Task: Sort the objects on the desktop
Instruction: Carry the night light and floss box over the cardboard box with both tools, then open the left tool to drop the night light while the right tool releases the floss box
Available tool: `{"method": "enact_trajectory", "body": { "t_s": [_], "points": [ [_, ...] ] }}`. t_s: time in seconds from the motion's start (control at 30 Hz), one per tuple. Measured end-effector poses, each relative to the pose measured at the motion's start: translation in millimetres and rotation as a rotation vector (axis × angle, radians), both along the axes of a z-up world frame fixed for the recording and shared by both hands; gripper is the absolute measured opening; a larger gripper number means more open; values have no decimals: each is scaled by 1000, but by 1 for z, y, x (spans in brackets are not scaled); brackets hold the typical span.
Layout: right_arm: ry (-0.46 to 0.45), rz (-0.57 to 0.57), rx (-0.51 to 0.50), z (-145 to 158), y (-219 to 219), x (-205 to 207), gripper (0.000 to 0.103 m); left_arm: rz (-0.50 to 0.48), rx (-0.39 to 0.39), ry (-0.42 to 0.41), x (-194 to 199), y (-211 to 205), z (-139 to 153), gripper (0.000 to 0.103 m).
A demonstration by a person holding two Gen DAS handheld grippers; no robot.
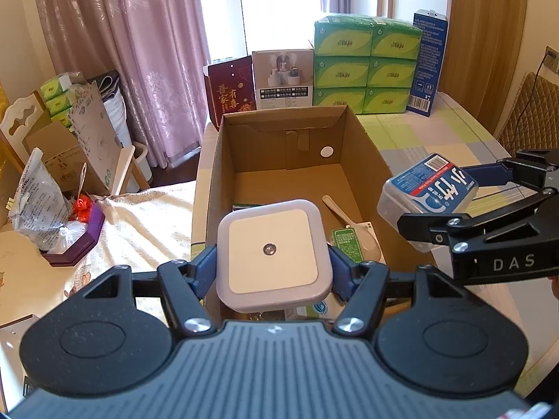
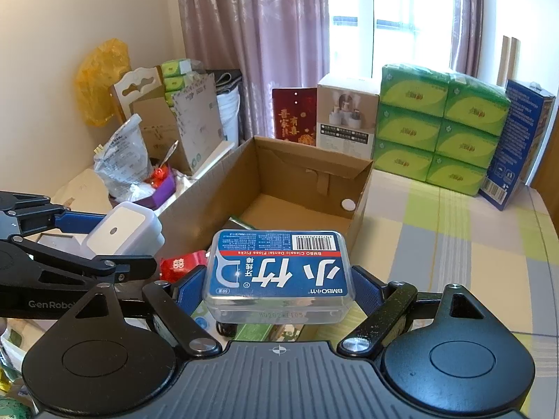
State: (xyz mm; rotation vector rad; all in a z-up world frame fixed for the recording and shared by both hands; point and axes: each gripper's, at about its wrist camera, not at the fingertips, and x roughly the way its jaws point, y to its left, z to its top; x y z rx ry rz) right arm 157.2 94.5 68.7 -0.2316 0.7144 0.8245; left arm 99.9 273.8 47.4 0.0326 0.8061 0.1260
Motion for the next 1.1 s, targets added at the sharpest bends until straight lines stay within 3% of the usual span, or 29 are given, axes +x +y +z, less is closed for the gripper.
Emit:
{"method": "enact_trajectory", "body": {
  "t_s": [0.57, 0.67, 1.1],
  "points": [
    [5, -41, 2, -10, 19, 44, 83, -80, 22, 2, 56, 15, -20, 63],
    [13, -50, 3, -13, 18, 52, 83, -81, 32, -19, 63, 15, -24, 77],
    [43, -57, 9, -25, 17, 61, 83, -48, 45, -20, 53, 25, -29, 80]
  ]
}}
